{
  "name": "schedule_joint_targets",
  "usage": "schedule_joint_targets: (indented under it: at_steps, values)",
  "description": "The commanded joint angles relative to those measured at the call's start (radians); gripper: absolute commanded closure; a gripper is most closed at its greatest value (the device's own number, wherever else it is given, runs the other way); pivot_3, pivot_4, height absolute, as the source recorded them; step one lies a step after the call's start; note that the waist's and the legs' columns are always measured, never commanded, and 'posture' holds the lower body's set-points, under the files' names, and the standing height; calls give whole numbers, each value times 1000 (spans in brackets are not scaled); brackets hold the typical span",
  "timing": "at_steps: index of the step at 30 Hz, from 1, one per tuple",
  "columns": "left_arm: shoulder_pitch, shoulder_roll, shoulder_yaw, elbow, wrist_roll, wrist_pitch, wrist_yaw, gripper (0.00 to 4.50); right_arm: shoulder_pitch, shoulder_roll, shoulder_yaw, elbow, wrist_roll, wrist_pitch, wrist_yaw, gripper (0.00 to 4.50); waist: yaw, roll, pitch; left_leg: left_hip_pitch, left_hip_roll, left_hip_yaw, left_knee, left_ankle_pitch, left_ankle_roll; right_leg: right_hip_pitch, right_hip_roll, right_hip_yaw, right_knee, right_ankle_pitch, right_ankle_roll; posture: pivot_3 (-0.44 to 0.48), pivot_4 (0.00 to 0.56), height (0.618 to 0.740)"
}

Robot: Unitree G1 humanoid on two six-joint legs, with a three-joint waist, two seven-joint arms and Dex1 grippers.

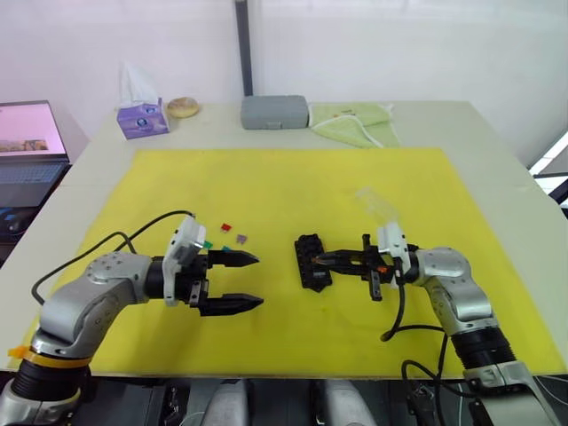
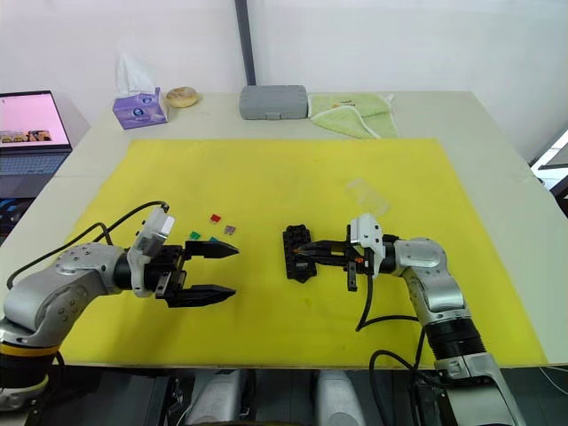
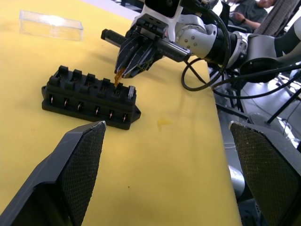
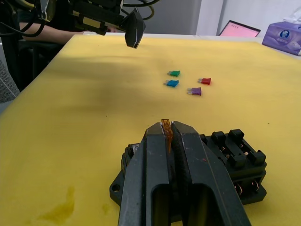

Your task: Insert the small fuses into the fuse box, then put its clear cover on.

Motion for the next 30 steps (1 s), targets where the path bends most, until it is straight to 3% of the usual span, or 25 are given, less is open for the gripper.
schedule_joint_targets:
  at_steps: [1,30]
  values:
    - [-1,-4,2,-6,2,-16,4,82,-31,-12,-9,9,-6,-37,21,4500,-1,0,0,0,0,0,0,0,0,0,0,0,0,0,0,0,150,740]
    - [3,-13,-2,-5,14,-19,21,82,-54,6,30,41,-35,-86,52,4500,-1,0,0,0,0,0,0,0,0,0,0,0,0,0,0,0,150,740]
